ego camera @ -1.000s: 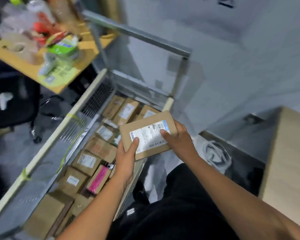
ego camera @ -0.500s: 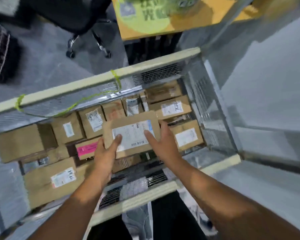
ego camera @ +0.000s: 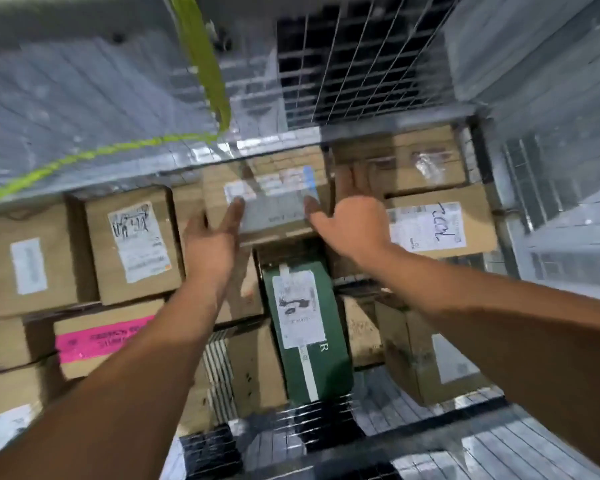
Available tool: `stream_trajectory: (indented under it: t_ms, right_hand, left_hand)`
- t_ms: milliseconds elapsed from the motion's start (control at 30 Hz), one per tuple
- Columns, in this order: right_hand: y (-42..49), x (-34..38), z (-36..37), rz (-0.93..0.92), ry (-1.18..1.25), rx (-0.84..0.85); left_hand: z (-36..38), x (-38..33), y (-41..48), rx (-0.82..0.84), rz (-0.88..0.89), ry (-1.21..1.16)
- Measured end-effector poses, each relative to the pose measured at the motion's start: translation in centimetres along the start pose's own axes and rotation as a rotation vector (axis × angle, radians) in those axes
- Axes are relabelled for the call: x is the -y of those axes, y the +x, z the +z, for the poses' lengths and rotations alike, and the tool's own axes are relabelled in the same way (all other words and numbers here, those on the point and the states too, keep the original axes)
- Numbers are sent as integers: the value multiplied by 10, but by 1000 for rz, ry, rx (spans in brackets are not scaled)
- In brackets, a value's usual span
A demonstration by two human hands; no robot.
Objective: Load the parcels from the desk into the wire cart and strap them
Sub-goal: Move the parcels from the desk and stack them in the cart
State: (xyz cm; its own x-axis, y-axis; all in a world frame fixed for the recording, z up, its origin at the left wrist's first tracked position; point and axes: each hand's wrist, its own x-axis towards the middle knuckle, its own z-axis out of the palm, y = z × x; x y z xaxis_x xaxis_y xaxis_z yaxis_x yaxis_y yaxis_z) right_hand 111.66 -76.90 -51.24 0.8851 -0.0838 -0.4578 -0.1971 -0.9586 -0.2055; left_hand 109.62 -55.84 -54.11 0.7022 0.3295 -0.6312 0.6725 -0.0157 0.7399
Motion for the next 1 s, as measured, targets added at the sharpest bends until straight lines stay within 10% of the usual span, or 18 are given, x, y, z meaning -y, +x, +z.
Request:
stream_trajectory:
  t_ms: [233, 633, 1000]
  right_hand:
    - [19, -9, 17, -126, -130, -152]
    - [-150, -1, -124, -38, 57, 319]
    - [-501, 24, -239, 508, 402, -158]
  left_hand:
    - [34, 2, 23, -74, -12, 142]
    - [-79, -126, -155, 198, -294, 179]
    - [-107, -189, -404, 743, 677, 975]
